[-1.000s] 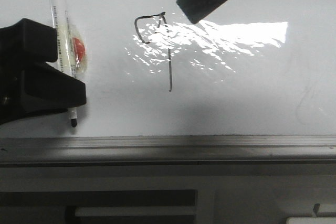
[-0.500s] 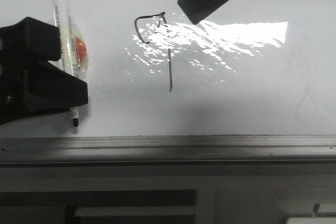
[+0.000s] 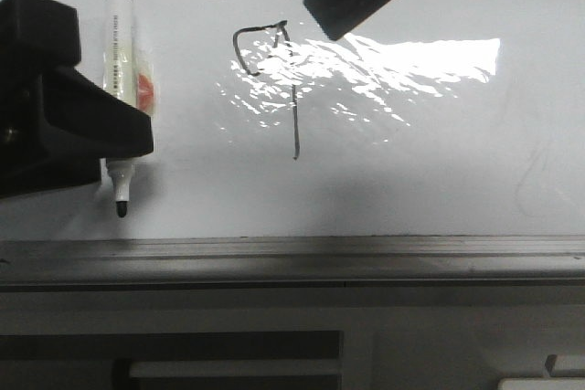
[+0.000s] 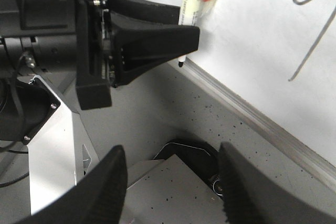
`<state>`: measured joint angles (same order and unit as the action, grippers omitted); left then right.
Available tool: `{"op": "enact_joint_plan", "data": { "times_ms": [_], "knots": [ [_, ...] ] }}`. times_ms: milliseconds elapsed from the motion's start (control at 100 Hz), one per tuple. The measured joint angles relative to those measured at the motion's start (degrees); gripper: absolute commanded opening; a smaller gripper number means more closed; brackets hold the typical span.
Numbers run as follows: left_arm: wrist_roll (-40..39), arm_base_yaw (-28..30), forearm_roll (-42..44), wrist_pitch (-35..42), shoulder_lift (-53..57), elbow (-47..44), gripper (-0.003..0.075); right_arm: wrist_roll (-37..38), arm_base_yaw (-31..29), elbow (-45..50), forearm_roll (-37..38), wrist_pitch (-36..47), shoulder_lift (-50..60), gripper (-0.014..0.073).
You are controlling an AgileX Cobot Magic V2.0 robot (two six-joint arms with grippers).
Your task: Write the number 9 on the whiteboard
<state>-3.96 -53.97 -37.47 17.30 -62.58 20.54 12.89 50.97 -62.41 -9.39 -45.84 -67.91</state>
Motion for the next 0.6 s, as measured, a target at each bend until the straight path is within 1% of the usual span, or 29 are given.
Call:
{"op": "enact_joint_plan", "data": {
  "times_ms": [40,180,220,290,340,510,600],
  "knots": [
    [0.0,0.0,-0.22,-0.26,0.75,0.0,0.0328,0.0,0.0,0.0,0.3,0.0,0.1,0.0237],
    [0.0,0.0,0.19,-2.72,4.07,0.0,0.0323,-0.1,0.0,0.0,2.87,0.25,1.89,-0.0021],
    [0.0,0.0,0.97,-3.09,5.1,-0.11,0.0318,-0.1,0.0,0.14,3.59,0.88,2.95,-0.0071],
    [0.0,0.0,2.69,-3.24,7.38,-0.34,0.0288,-0.1,0.0,1.53,4.65,2.49,5.27,-0.0065],
    [0.0,0.0,3.78,-3.33,9.16,-0.82,0.0239,-0.1,0.0,3.05,5.27,4.02,7.11,-0.0065],
    [0.1,0.0,6.37,-3.33,17.26,-4.58,-0.0024,-0.2,0.0,11.94,7.93,13.15,15.5,-0.0062],
    [0.21,0.0,7.33,-3.0,22.38,-7.4,-0.002,-0.2,0.0,18.59,9.39,19.92,21.42,-0.0062]
  ]
}}
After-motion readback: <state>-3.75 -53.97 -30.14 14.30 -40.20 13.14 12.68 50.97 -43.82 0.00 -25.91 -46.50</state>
